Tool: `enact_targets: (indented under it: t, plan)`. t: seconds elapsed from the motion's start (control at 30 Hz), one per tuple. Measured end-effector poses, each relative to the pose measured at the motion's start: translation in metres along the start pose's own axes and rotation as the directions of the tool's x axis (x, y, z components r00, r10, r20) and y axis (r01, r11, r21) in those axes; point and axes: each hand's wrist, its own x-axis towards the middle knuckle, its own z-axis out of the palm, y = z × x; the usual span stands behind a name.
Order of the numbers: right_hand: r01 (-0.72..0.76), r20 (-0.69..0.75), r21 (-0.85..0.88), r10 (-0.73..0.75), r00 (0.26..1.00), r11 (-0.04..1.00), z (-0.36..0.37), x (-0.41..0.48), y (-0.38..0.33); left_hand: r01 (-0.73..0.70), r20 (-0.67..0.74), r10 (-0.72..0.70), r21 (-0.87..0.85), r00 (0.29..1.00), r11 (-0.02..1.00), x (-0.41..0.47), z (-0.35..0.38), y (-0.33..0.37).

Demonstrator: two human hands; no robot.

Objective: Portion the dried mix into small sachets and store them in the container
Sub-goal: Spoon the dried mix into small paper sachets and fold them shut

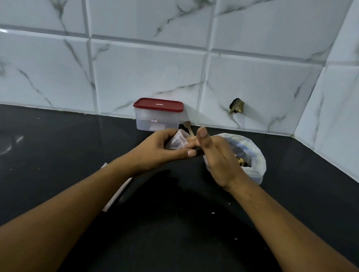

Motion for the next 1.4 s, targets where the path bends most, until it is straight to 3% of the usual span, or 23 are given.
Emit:
enact_targets:
  t: [0.2,0.33,0.57,0.67,0.8,1.0,1.23,1.3,1.4]
  plan:
    - [-0.051,-0.305,-0.002,0.048,0.951,0.999,-0.013,0.004,0.011,0.026,-0.018,-0.027,-0.031,0.999,0.999,0.033,0.011,-0.004]
    - [-0.092,-0.384,-0.254,-0.013,0.923,0.963,-0.024,0.008,0.021,0.181,-0.191,-0.142,0.205,0.971,0.962,0.040,0.021,-0.027]
    - [-0.228,-0.250,-0.573,0.097,0.963,0.788,-0.033,0.031,0.028,0.241,-0.332,-0.135,0.301,0.934,0.923,0.045,0.021,-0.038]
    - [-0.267,-0.148,-0.696,0.231,0.962,0.667,-0.034,0.061,0.028,0.260,-0.363,-0.127,0.346,0.923,0.902,0.045,0.018,-0.042]
    - [-0.287,-0.044,-0.781,0.410,0.911,0.555,-0.026,0.102,0.048,0.271,-0.395,-0.117,0.361,0.911,0.892,0.046,0.016,-0.046]
    - [-0.198,0.120,-0.875,0.593,0.796,0.442,-0.005,0.149,0.082,0.282,-0.416,-0.109,0.380,0.903,0.881,0.046,0.016,-0.048]
    - [-0.199,0.160,-0.905,0.733,0.661,0.376,0.011,0.174,0.120,0.289,-0.379,-0.116,0.440,0.918,0.850,0.047,0.017,-0.050]
    - [-0.203,0.146,-0.908,0.730,0.668,0.366,0.015,0.174,0.122,0.283,-0.374,-0.107,0.455,0.921,0.844,0.047,0.017,-0.049]
    - [-0.152,0.125,-0.922,0.646,0.753,0.356,0.016,0.168,0.109,0.279,-0.364,-0.102,0.475,0.926,0.835,0.047,0.018,-0.047]
